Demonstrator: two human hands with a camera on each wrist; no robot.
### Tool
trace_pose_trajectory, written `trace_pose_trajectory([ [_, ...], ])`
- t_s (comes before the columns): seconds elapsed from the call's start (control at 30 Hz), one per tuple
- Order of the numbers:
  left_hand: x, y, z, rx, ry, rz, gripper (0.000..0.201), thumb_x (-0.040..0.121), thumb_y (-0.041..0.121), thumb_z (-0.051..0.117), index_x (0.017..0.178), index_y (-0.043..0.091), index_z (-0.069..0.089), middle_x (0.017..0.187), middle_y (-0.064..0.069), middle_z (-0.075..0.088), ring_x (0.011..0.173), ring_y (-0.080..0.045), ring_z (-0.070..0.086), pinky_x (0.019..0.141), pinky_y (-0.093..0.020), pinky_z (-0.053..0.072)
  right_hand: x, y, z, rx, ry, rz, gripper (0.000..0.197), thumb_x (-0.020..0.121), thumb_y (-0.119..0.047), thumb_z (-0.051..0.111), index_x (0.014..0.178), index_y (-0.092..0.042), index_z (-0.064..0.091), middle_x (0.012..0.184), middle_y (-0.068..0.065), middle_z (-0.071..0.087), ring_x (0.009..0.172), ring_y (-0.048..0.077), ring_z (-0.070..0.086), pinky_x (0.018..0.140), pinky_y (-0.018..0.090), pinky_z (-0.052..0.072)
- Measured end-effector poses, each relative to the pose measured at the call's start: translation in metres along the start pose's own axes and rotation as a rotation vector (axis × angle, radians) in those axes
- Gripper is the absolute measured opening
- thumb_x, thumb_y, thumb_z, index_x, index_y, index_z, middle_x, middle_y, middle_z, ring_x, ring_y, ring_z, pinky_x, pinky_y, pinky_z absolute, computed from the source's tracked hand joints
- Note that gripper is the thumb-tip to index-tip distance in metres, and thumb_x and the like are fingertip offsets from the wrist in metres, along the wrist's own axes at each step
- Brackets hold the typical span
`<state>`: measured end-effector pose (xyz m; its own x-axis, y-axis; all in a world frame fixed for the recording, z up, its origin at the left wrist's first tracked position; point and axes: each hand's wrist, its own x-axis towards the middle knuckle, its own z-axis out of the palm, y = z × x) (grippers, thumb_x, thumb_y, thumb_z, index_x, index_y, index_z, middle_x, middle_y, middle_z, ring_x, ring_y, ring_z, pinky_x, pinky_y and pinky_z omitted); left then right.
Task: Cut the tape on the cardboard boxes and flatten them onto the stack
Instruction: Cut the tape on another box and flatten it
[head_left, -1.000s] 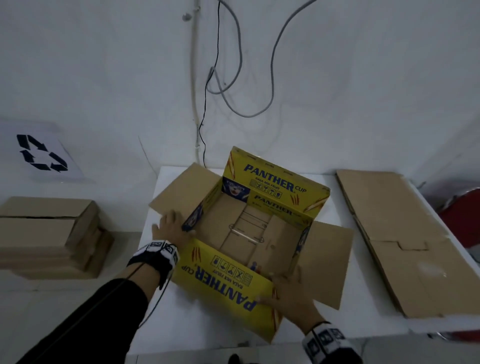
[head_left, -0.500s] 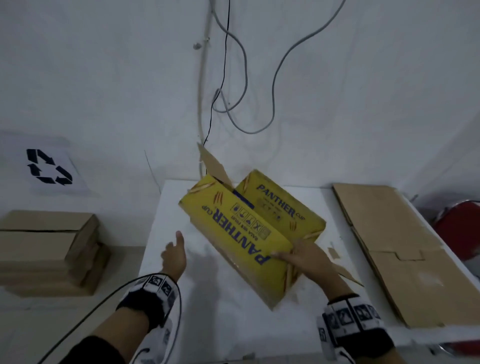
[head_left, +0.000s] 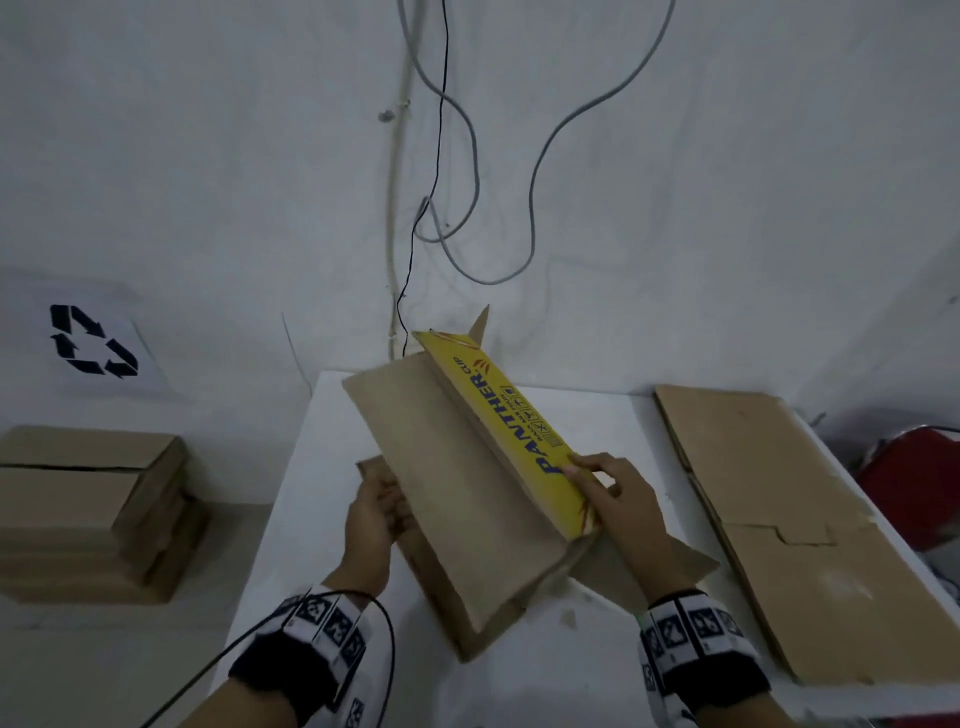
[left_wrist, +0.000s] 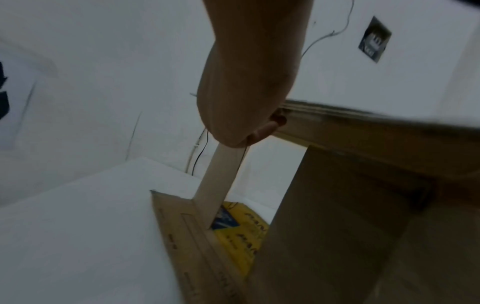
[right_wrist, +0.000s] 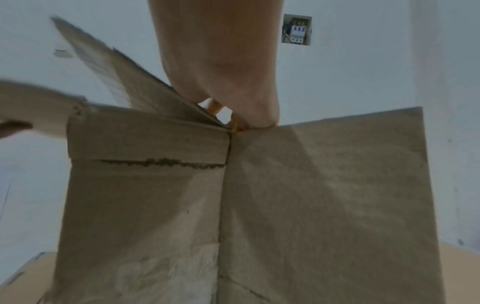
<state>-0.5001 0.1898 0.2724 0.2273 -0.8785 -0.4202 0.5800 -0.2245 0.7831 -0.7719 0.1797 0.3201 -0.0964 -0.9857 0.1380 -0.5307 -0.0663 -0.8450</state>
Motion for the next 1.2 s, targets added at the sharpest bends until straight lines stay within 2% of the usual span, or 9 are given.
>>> trace_pose_trajectory([
  [0.17,-0.018,0.008,0.049,0.116,-0.253,0.245,0.023,0.089,0.01,0.063,0.111,0.009,0.058,0.094,-0.006,0.068,0.088,-0.019,0.066,0.083,-0.032,0.056,0.0,0.001,-0.016,0.172,-0.21,0.081,0.031,0.093,-0.056,0.053,0.111,-0.041,0.072,0.103,-0.03,0.069,0.108,-0.001,0.06,0.084,0.011,0.043],
  [0.4,-0.003,-0.012,0.093,0.311,-0.342,0.084,0.071,0.07,0.057,0.07,0.127,0.02,0.05,0.123,0.002,0.061,0.111,-0.012,0.06,0.092,-0.026,0.05,-0.024,0.008,-0.02,-0.06,-0.448,-0.117,0.121,0.052,-0.086,0.069,0.153,-0.041,0.02,0.13,-0.02,0.049,0.119,-0.004,0.048,0.096,0.021,0.044],
  [0.67,0.009,0.001,0.073,1.083,-0.209,0.631,0.048,0.093,0.063,0.04,0.064,0.027,0.055,0.051,-0.002,0.052,0.052,-0.02,0.058,0.064,-0.041,0.053,-0.035,-0.003,0.011,-0.178,-0.362,-0.031,0.125,0.053,-0.09,0.056,0.154,-0.04,0.002,0.128,-0.013,0.036,0.105,0.009,0.05,0.076,0.022,0.049],
  [0.83,-0.009,-0.005,0.048,1.034,-0.398,0.73,0.055,0.091,0.068,0.031,0.135,0.037,0.044,0.106,0.007,0.068,0.086,-0.01,0.065,0.083,-0.036,0.053,-0.028,-0.01,0.045,-0.237,-0.305,-0.037,0.124,0.059,-0.098,0.039,0.156,-0.032,0.0,0.143,-0.002,0.032,0.123,0.019,0.046,0.096,0.038,0.049],
  [0.9,-0.021,-0.006,0.036,0.939,-0.475,0.703,0.074,0.083,0.077,0.035,0.144,0.035,0.029,0.097,0.016,0.067,0.084,-0.006,0.063,0.076,-0.027,0.051,-0.025,-0.011,0.047,-0.118,-0.323,-0.02,0.12,0.058,-0.102,0.024,0.156,-0.035,0.007,0.145,-0.004,0.034,0.127,0.016,0.044,0.103,0.038,0.045],
  [0.97,-0.032,-0.006,0.027,0.971,-0.458,0.713,0.085,0.071,0.083,0.047,0.139,0.032,0.042,0.087,0.023,0.062,0.087,0.002,0.057,0.077,-0.017,0.048,-0.025,-0.013,0.042,0.129,-0.318,0.072,0.097,0.071,-0.095,0.027,0.148,-0.035,0.033,0.134,-0.009,0.053,0.115,0.004,0.055,0.097,0.033,0.05],
  [1.03,-0.036,-0.011,0.023,0.97,-0.419,0.68,0.064,0.064,0.083,0.056,0.112,0.039,0.058,0.093,0.029,0.064,0.093,0.012,0.056,0.085,-0.012,0.047,-0.024,-0.006,0.037,0.189,-0.232,0.175,0.066,0.089,-0.074,0.031,0.103,-0.018,0.064,0.079,-0.014,0.067,0.068,-0.008,0.06,0.065,0.02,0.051],
  [1.1,-0.033,-0.019,0.022,0.875,-0.332,0.669,0.052,0.075,0.075,0.054,0.091,0.027,0.07,0.086,0.021,0.07,0.085,0.003,0.065,0.084,-0.025,0.054,-0.02,0.004,0.034,-0.01,-0.062,0.169,0.064,0.087,-0.071,0.027,0.058,-0.019,0.05,0.047,-0.01,0.049,0.042,0.0,0.047,0.051,0.022,0.038],
  [1.2,-0.024,-0.025,0.022,0.797,-0.117,0.74,0.042,0.084,0.058,0.053,0.092,0.019,0.066,0.088,0.004,0.071,0.083,-0.004,0.065,0.081,-0.025,0.055,-0.01,0.012,0.026,-0.196,0.12,0.068,0.059,0.085,-0.069,0.044,0.06,-0.017,0.054,0.053,-0.002,0.054,0.048,0.014,0.052,0.05,0.03,0.046],
])
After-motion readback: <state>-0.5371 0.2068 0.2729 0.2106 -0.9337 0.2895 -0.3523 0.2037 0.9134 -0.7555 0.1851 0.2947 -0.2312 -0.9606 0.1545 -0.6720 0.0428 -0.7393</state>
